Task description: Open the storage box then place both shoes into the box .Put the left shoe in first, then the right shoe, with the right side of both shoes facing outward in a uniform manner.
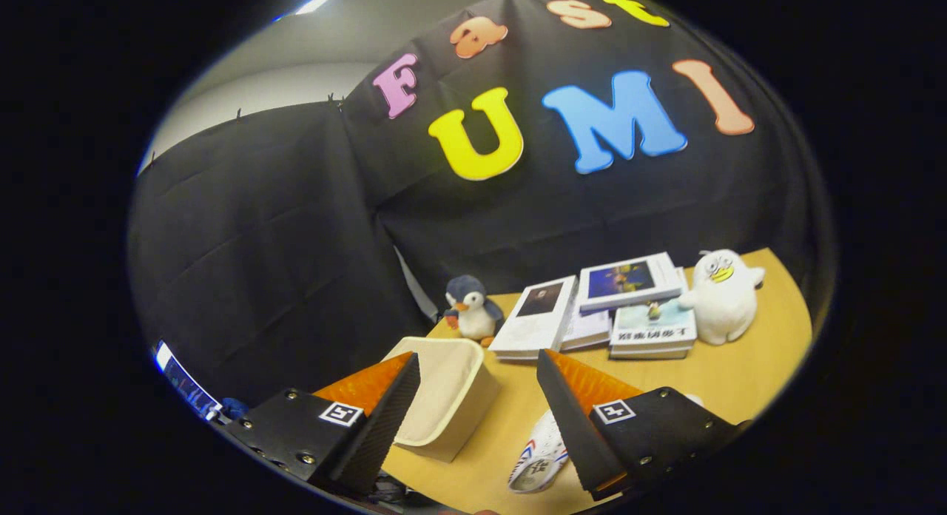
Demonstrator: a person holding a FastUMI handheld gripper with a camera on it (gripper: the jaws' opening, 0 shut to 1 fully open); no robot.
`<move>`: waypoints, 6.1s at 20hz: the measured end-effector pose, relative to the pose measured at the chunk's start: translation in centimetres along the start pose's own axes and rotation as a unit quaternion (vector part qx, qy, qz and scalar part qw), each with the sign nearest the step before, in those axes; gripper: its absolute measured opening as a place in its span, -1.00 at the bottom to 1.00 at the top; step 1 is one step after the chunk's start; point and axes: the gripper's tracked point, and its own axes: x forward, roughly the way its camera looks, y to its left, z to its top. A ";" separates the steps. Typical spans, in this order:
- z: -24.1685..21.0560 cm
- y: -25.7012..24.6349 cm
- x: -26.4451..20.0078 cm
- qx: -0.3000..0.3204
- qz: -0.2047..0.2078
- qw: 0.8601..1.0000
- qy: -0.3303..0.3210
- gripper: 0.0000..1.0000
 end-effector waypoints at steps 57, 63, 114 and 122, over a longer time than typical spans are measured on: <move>-6.7 32.4 23.4 0.152 0.192 0.951 0.188 -0.85; -8.6 35.3 24.4 0.151 0.211 0.940 0.222 -0.13; -19.7 -14.3 4.2 0.081 -0.168 0.935 0.301 0.91; -23.4 -16.0 4.8 0.088 -0.189 0.911 0.357 0.67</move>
